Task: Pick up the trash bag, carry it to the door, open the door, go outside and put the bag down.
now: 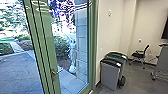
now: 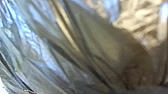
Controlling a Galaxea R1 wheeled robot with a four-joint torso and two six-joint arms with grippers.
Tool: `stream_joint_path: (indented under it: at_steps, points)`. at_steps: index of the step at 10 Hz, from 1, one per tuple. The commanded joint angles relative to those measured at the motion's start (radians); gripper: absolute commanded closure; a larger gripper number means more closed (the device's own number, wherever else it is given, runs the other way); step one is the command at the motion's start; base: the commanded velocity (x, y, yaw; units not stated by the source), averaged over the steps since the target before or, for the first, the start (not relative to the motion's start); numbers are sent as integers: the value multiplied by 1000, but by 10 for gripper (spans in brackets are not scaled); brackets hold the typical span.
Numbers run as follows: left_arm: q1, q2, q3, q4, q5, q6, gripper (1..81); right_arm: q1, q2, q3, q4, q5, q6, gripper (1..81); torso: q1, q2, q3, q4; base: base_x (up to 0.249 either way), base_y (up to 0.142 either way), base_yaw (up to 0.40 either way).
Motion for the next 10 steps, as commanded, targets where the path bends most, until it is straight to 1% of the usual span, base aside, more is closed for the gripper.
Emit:
stream_joint_path:
  at_steps: [1, 10]
  points:
    - [-71, -1, 1, 10, 38, 2, 811, 46, 7, 3, -7, -62, -3, 10, 0, 0, 0, 0, 147, 0, 0]
    - [-71, 2, 1, 10, 40, 2, 811, 46, 10, 3, -8, -60, -3, 10, 0, 0, 0, 0, 146, 0, 0]
